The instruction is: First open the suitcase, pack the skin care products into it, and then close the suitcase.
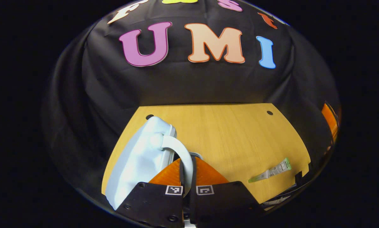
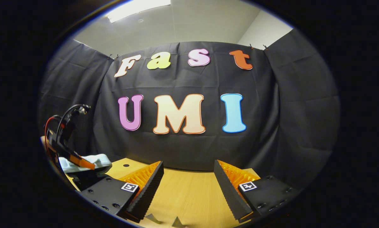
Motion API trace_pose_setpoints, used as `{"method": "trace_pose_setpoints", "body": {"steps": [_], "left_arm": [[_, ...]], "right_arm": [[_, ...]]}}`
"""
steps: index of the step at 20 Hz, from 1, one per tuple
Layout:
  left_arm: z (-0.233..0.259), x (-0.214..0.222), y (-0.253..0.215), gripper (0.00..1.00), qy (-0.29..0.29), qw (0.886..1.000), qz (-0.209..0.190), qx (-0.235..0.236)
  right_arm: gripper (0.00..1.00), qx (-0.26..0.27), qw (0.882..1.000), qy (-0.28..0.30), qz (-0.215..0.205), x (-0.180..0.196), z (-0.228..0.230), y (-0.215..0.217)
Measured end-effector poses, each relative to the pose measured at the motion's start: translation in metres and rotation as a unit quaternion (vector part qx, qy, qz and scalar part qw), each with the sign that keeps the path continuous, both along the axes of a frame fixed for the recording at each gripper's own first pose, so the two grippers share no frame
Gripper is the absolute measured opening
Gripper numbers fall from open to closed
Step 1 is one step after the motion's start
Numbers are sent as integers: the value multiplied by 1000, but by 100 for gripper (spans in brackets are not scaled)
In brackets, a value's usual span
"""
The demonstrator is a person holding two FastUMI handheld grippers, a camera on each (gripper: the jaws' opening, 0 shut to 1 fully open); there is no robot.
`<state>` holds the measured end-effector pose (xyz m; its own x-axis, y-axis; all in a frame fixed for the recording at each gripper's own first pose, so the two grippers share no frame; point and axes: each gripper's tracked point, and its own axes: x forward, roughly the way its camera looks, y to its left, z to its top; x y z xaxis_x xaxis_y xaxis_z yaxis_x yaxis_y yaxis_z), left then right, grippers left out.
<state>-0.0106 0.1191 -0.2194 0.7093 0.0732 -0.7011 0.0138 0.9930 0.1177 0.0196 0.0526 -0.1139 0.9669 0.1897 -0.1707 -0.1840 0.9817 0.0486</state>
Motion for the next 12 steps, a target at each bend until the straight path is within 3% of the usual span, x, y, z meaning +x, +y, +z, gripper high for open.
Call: {"method": "trace_pose_setpoints", "body": {"steps": [5, 12], "left_arm": [[32, 7, 51, 1, -35, 999, 28, 27], [62, 11, 139, 1, -59, 995, 26, 69]], "right_arm": [[100, -5, 1000, -3, 15, 0, 0, 23], [99, -6, 1000, 7, 8, 4, -7, 59]]}}
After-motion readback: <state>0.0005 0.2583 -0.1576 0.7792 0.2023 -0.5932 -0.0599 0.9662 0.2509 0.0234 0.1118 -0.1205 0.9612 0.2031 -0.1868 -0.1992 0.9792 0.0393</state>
